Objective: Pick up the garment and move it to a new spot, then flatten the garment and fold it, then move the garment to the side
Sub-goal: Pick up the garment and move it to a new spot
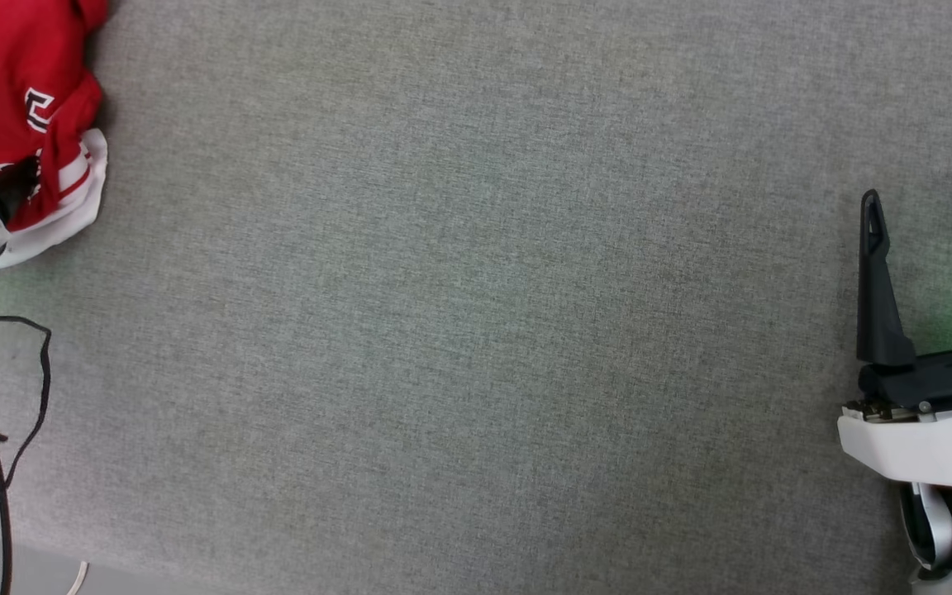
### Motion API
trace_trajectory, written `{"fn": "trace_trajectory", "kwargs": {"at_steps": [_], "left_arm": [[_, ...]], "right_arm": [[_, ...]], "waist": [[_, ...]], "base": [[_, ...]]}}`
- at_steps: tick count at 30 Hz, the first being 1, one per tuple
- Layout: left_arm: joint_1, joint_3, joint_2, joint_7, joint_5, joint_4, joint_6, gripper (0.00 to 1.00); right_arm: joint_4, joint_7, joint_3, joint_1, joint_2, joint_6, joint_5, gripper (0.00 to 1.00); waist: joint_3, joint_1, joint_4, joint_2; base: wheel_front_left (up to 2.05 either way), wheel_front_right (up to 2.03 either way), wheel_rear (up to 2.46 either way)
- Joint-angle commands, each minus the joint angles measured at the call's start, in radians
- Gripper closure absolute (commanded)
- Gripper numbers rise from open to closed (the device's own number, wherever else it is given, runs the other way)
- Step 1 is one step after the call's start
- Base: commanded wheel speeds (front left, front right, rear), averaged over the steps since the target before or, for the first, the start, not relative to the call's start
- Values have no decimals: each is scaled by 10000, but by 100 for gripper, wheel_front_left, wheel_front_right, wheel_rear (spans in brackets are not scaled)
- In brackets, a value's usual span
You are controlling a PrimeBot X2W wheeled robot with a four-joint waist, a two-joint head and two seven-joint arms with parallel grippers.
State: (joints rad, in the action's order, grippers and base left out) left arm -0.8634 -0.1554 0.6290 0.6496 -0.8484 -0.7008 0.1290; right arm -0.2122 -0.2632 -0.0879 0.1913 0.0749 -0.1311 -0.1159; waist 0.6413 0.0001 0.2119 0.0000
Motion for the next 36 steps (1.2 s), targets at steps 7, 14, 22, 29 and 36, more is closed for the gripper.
{"fn": "trace_trajectory", "kwargs": {"at_steps": [7, 14, 22, 29, 36], "left_arm": [[-5, -1211, -386, 37, -46, -801, 7, 83], [-897, -1964, 457, -1165, 257, -416, 7, 100], [-1365, -3424, 1168, -2412, 494, 667, -2, 100], [-1636, -4539, 1135, -2587, 916, 2272, -2, 100], [-1733, -5307, 869, -2426, 1250, 3783, -1, 100]], "right_arm": [[49, -25, 47, 164, 20, 7, -2, 0], [247, -25, 124, -34, -81, 7, 109, 0], [521, -24, 88, -436, -211, 7, 318, 0], [713, -24, 50, -806, -258, 7, 529, 0], [832, -24, 9, -955, -260, 7, 956, 0]], "waist": [[42, -1, -179, 0], [-635, -1, -199, 0], [-1911, -1, -200, 0], [-2883, -1, -320, 0], [-3409, -1, -723, 0]], "base": [[0, 0, 0], [0, 0, 0], [0, 0, 0], [0, 0, 0], [0, 0, 0]]}}
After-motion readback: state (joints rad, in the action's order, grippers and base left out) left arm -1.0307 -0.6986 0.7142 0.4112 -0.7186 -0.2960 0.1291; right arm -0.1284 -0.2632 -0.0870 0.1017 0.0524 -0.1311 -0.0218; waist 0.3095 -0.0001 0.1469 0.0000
